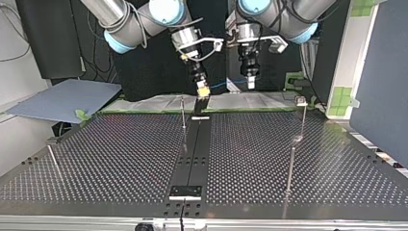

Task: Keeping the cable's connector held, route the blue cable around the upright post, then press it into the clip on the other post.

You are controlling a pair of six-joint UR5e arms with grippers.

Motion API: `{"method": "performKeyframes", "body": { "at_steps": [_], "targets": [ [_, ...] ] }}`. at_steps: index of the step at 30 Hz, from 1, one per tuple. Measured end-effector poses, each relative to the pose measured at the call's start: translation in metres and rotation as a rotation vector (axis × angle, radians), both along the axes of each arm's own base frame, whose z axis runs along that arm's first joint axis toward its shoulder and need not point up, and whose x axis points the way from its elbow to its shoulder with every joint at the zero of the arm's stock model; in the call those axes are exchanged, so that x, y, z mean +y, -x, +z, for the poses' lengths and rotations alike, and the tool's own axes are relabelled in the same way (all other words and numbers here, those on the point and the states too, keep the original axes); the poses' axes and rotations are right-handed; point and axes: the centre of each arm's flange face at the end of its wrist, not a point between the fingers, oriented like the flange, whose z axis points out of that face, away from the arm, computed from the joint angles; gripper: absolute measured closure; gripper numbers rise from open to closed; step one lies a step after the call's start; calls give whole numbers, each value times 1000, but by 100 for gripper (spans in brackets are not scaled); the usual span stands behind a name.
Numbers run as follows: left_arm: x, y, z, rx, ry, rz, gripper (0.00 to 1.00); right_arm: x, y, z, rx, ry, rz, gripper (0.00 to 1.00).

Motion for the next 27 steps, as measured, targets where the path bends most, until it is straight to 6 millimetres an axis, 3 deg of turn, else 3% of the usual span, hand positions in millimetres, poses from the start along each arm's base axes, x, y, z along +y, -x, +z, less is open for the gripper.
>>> {"method": "performKeyframes", "body": {
  "at_steps": [6,14,27],
  "targets": [
    [16,-15,31,-26,6,8,100,-3,-4,46,-35,30,12,100],
    [35,-33,74,-70,25,8,100,-10,-14,78,-52,46,54,100],
    [85,-56,176,-199,89,115,100,-31,-30,143,-145,95,96,100]
  ]
}}
